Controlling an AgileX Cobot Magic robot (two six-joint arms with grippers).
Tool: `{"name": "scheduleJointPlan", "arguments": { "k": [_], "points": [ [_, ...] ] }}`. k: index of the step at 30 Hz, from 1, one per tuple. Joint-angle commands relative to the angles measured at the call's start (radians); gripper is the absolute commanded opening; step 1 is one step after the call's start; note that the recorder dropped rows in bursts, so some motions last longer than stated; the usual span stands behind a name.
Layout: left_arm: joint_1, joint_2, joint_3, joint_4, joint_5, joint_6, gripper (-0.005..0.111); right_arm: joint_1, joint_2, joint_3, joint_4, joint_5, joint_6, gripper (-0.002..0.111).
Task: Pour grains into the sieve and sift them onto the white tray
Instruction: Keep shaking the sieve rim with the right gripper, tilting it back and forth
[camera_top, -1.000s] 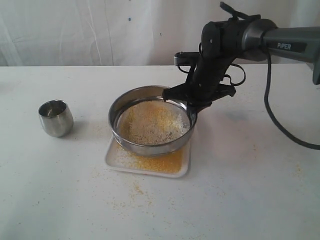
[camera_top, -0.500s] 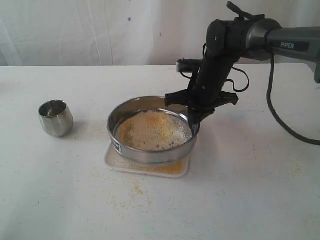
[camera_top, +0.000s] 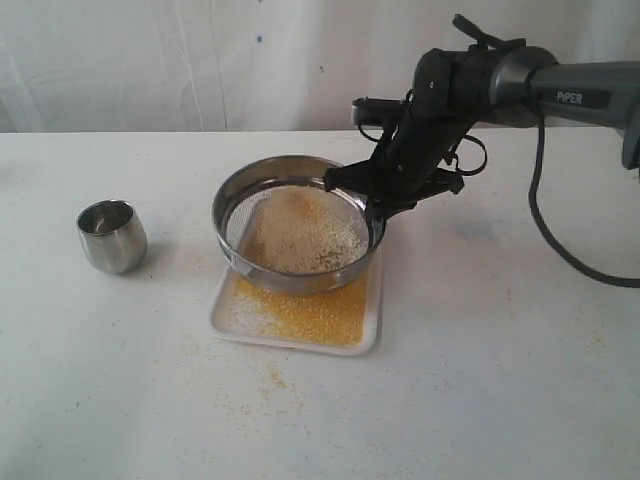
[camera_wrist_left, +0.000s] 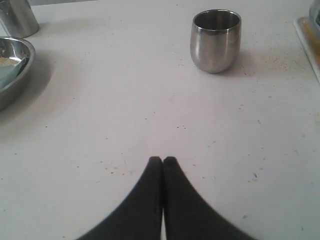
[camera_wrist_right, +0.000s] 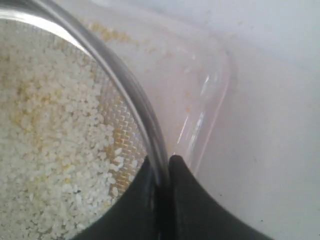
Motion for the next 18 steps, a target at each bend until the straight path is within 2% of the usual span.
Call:
{"name": "scheduleJointPlan", "arguments": {
  "k": [1,4,5,7,9,11,12,14,15,16,18],
  "points": [
    [-0.006,-0.005,0.003,0.001,0.001,-0.009,0.0,0.008,-0.021,-0.009,0.0,0.195,0.013,0.0],
    [-0.006,-0.005,0.003,0.001,0.001,-0.009,0.0,0.008,-0.011,-0.009,-0.067,-0.056,-0.014,0.0],
    [-0.006,-0.005,0.003,0.001,0.001,-0.009,0.0,0.003,-0.014,-0.009,-0.046,-0.075,0.018,0.0],
    [-0.006,-0.005,0.003,0.001,0.001,-0.009,0.0,-0.001,-0.028,-0.011,0.043,0.076,0.083,0.0],
    [-0.006,-0.005,0.003,0.001,0.001,-0.009,0.0,0.011,-0.034,-0.011,0.045,0.262,0.035,0.0],
    [-0.006,-0.005,0.003,0.001,0.001,-0.009,0.0,0.019,-0.034,-0.011,0.014,0.219,-0.053,0.0],
    [-0.006,-0.005,0.003,0.001,0.001,-0.009,0.0,0.019,-0.034,-0.011,-0.017,0.1,-0.077,0.0],
    [-0.006,-0.005,0.003,0.001,0.001,-0.009,0.0,0.014,-0.034,-0.011,-0.04,-0.052,-0.055,0.0],
    [-0.006,-0.005,0.003,0.001,0.001,-0.009,0.0,0.009,-0.034,-0.011,-0.018,-0.071,-0.003,0.0],
    [-0.006,-0.005,0.003,0.001,0.001,-0.009,0.0,0.008,-0.039,-0.011,0.018,-0.025,0.039,0.0],
    [-0.006,-0.005,0.003,0.001,0.001,-0.009,0.0,0.011,-0.041,-0.011,0.057,0.178,0.055,0.0]
  ]
}}
